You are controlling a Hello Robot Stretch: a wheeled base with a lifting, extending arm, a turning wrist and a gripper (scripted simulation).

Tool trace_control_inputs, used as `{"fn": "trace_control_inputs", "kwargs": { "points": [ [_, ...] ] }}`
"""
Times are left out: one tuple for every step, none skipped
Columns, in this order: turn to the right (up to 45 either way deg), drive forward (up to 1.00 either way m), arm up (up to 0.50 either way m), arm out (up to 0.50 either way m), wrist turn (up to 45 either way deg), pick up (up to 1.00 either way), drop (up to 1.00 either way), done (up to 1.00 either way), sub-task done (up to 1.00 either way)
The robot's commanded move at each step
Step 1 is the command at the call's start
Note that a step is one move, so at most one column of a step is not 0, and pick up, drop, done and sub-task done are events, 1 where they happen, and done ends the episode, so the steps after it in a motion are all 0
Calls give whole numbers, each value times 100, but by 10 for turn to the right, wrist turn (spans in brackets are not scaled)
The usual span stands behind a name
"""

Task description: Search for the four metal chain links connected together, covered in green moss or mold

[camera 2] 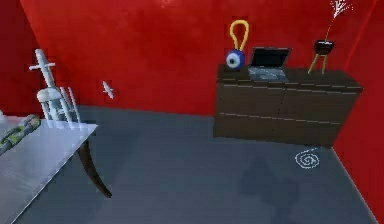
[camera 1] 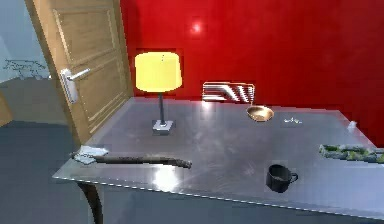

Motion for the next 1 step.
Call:
{"fn": "trace_control_inputs", "kwargs": {
  "points": [
    [0,20,0,0,0,0,0,0,0]
  ]
}}
